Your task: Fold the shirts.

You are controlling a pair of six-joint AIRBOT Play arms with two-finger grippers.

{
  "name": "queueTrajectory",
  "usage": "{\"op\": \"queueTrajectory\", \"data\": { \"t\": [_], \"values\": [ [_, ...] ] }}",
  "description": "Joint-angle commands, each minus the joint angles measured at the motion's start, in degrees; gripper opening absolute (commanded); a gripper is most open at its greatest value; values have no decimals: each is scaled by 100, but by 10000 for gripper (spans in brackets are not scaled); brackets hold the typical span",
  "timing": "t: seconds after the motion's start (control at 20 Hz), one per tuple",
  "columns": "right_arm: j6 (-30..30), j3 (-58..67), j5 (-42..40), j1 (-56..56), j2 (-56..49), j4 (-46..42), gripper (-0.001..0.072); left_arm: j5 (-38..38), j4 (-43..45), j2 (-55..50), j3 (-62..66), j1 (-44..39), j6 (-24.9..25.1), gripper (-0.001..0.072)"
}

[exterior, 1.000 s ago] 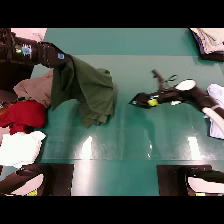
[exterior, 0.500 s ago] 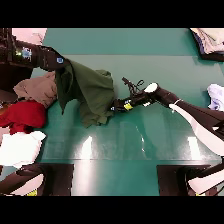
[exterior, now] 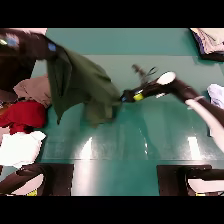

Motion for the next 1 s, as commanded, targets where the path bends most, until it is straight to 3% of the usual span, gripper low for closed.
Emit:
{"op": "queueTrajectory", "data": {
  "t": [0.0, 0.25, 0.6, 0.8, 0.95],
  "values": [
    [533, 214, 44, -1003, 1578, -1305, 15, 70, -42, 9, 1244, 2, -157, 25],
    [533, 1808, 227, -2109, 3008, -1574, 15, 387, -1493, 219, 1943, 2, -238, 25],
    [511, 3532, 605, -2763, 3744, -1934, 15, 369, -3980, 579, 1926, 2, -26, 25],
    [511, 4636, 1226, -3233, 3412, -2151, 14, 339, -4151, 782, 1930, 2, 103, 25],
    [566, 5222, 1810, -3178, 2671, -2140, 14, -63, -2645, 776, 1582, 2, -330, 25]
  ]
}}
